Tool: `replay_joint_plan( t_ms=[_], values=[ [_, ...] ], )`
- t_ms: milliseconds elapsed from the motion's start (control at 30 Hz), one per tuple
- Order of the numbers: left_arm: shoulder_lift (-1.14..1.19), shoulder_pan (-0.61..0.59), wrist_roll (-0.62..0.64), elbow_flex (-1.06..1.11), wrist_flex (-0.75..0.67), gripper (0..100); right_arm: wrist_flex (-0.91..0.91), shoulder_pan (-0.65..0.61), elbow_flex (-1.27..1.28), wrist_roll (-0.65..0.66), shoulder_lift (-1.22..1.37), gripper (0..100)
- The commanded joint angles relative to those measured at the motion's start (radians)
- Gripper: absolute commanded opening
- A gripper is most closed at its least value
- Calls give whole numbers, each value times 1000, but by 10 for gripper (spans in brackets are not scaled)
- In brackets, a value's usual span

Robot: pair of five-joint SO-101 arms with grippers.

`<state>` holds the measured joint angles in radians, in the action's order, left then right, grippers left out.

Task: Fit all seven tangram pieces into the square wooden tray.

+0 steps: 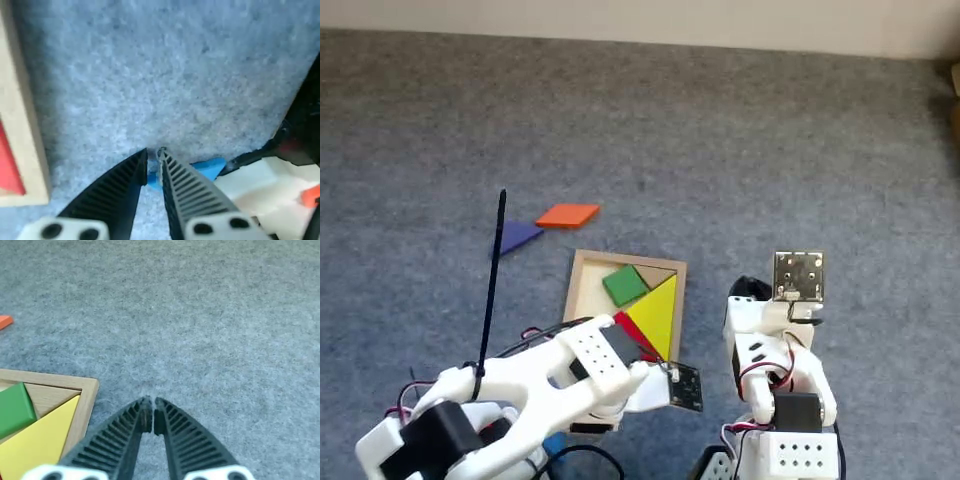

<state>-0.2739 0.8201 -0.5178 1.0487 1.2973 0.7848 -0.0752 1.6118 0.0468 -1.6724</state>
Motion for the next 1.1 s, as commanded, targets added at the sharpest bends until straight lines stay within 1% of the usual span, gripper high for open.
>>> replay_joint_plan(
  t_ms=[0,167,367,433,467,533,633,800,900,1067],
  values=[
    [-13,28,6,-2,-6,56,-24,12,-21,-2,-13,24],
    [-13,22,6,-73,11,56,-24,12,-21,-2,-13,24],
    [-13,-7,8,-170,130,56,-24,8,-21,-2,-13,24],
    [-13,-47,12,-205,147,57,-24,8,-21,-2,-13,24],
    [-13,-71,35,-226,160,65,-24,8,-21,-2,-13,24],
    [-13,-117,89,-268,192,110,-24,8,-21,-2,-13,24],
    [-15,-179,123,-317,226,158,-24,8,-21,-2,-13,24],
    [-15,-328,127,-456,244,104,-24,5,-19,-2,-13,24],
    [-30,-414,127,-526,244,77,-24,-22,-15,-2,-13,24],
    [-191,-499,143,-556,236,46,-21,-67,-21,-11,-13,24]
  ],
)
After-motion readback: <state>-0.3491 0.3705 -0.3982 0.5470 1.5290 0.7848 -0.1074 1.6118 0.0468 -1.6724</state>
